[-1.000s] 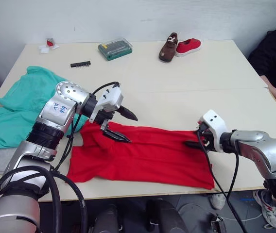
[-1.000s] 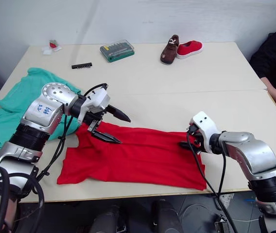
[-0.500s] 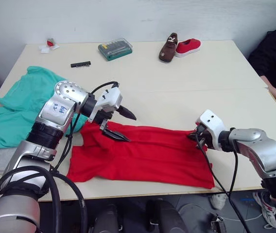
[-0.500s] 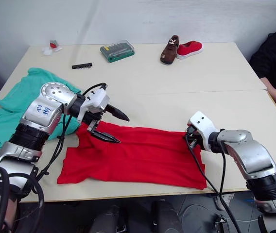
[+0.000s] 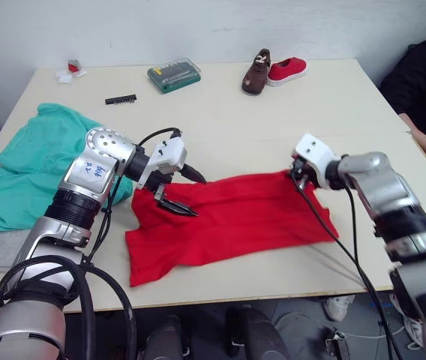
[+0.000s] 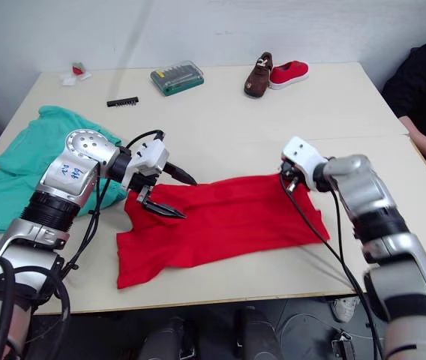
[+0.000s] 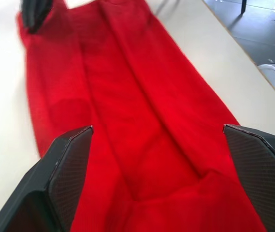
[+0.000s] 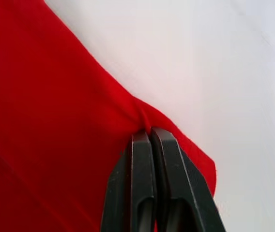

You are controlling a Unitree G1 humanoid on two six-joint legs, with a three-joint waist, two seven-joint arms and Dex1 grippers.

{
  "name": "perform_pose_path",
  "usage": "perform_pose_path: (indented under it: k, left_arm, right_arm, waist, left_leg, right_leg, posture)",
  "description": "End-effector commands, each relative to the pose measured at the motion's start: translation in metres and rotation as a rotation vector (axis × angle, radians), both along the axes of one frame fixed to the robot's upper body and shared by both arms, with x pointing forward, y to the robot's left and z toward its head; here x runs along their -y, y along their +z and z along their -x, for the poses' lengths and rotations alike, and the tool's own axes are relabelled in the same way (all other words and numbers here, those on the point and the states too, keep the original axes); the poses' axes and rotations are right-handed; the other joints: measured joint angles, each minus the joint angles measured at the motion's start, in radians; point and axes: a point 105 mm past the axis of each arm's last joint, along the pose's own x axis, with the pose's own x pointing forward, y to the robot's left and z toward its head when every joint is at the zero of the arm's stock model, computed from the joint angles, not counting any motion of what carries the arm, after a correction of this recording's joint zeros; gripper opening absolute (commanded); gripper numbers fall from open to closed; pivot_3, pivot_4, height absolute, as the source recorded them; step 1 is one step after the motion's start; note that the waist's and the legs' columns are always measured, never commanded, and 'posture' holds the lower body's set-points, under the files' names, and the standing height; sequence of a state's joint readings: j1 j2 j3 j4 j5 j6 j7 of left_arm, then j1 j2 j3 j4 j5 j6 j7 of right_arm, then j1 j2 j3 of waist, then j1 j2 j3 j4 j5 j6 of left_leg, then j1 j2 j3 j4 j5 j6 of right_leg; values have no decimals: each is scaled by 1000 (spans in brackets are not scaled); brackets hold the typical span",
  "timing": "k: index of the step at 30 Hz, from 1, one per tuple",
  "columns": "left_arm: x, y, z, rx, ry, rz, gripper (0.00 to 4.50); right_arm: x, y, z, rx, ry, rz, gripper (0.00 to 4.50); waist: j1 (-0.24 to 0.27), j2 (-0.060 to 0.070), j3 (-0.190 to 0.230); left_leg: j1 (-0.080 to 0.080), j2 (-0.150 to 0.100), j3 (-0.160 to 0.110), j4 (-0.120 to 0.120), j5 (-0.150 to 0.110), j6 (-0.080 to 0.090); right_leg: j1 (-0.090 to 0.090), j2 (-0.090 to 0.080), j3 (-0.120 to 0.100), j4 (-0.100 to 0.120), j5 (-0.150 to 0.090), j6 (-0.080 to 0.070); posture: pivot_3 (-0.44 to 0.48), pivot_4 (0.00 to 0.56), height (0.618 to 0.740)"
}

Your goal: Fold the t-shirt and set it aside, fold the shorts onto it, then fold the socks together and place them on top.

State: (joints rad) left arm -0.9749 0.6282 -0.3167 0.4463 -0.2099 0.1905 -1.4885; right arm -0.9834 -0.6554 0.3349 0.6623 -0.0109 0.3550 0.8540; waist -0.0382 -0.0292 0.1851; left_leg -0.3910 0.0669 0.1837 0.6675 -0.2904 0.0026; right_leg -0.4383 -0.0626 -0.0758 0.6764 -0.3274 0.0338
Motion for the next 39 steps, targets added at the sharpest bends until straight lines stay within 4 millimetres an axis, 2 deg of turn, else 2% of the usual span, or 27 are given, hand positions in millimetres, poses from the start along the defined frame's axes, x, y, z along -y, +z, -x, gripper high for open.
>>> perform_pose_path:
  k: [1,4,7,12,15,18,22,26,29,33,36,39]
  left_arm:
    - [-1,13,-6,63,31,21,4500]
    - [-2,13,-9,68,59,29,4500]
    - [-5,12,-13,87,89,17,4500]
    - [-9,18,-26,98,165,75,4500]
    - [-8,21,-32,96,187,112,4500]
    - [-5,19,-38,99,200,123,4500]
    - [1,19,-51,108,247,139,4500]
    - [6,17,-61,87,275,112,4500]
    - [8,12,-67,70,293,68,4500]
    - [9,2,-72,44,325,9,4500]
    - [9,-11,-73,31,341,-51,4500]
    - [8,-20,-75,23,363,-88,4500]
  right_arm:
    - [1,14,-18,86,6,32,50]
    - [-7,17,-25,103,19,13,50]
    - [-4,15,-30,134,9,61,50]
    - [0,23,-31,190,4,28,50]
    - [7,37,-26,215,9,-41,638]
    - [12,53,-19,266,1,-109,1652]
    - [23,72,11,328,-64,-212,3039]
    - [38,65,72,266,-221,-365,4413]
    - [46,47,115,200,-338,-417,4461]
    - [50,20,153,123,-499,-459,4461]
    - [50,1,166,69,-613,-533,4461]
    - [42,-10,168,23,-671,-619,4461]
  waist:
    - [-1,0,0]
    - [-7,0,0]
    - [-12,0,0]
    - [-18,0,0]
    - [-18,1,0]
    - [-17,1,0]
    - [-10,1,0]
    - [8,1,0]
    - [10,1,0]
    - [7,0,0]
    - [5,0,0]
    - [4,0,0]
  left_leg:
    - [0,0,1,0,0,0]
    - [-1,0,3,0,0,0]
    - [-1,0,3,0,0,0]
    - [-1,0,4,0,0,0]
    - [-1,0,4,0,0,0]
    - [-1,0,5,-1,0,0]
    - [-1,0,4,-1,0,-1]
    - [-2,0,3,-1,0,-1]
    - [-3,0,3,-1,0,-1]
    - [-2,0,3,-1,0,-1]
    - [-1,0,3,-1,0,-1]
    - [-1,0,3,-1,0,-1]
  right_leg:
    - [-1,0,1,1,0,0]
    - [-3,0,2,2,0,0]
    - [-4,-1,3,3,0,0]
    - [-4,-1,4,4,0,0]
    - [-5,-1,4,4,0,0]
    - [-5,-1,4,4,0,0]
    - [-5,-1,4,4,0,0]
    - [-6,-1,4,4,0,0]
    - [-6,0,4,4,0,-1]
    - [-6,0,4,4,0,-1]
    - [-5,0,4,4,0,-1]
    - [-6,1,4,5,0,-1]
  posture:
    - [0,150,740]
    - [0,150,740]
    - [0,150,740]
    - [0,150,740]
    - [0,150,740]
    - [0,150,740]
    - [0,150,740]
    - [0,150,740]
    - [0,150,740]
    - [0,150,740]
    - [0,150,740]
    - [0,150,740]
